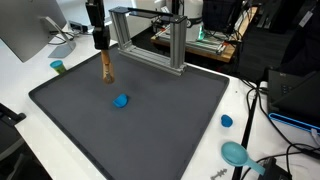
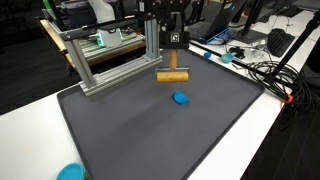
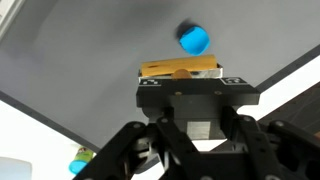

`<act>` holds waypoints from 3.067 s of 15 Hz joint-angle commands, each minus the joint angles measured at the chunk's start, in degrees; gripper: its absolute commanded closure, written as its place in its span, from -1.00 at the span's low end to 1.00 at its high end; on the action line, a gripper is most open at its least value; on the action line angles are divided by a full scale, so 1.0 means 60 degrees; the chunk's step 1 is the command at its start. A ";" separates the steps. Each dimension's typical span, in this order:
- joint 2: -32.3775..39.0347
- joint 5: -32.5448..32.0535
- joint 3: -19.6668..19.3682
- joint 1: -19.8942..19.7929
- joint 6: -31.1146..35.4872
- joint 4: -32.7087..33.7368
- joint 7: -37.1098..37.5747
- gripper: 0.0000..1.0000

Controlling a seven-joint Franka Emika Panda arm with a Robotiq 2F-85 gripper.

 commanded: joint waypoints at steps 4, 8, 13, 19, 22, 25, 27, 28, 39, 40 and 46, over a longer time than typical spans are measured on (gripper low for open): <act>0.0551 0.0060 0.0392 0.0190 -0.2884 0.1762 0.2512 0.57; 0.1063 0.0789 0.0423 0.0016 -0.3895 0.2727 0.2748 0.57; 0.1102 0.0928 0.0433 0.0028 -0.3535 0.2492 0.1752 0.07; 0.1786 0.1363 0.0374 0.0217 -0.3493 0.3290 0.4915 0.57; 0.2170 0.1515 0.0328 0.0238 -0.3347 0.3724 0.6298 0.57; 0.2603 0.1417 0.0239 0.0279 -0.3038 0.4067 0.7754 0.57; 0.2968 0.1337 0.0156 0.0307 -0.2764 0.4250 0.8728 0.57; 0.3154 0.1307 0.0106 0.0318 -0.2671 0.4368 0.9217 0.57; 0.3845 0.0799 0.0010 0.0386 -0.2458 0.4467 1.1134 0.57; 0.3790 0.0649 0.0014 0.0440 -0.2273 0.4305 1.0901 0.57; 0.3885 0.0517 0.0132 0.0606 -0.2308 0.4172 0.9927 0.57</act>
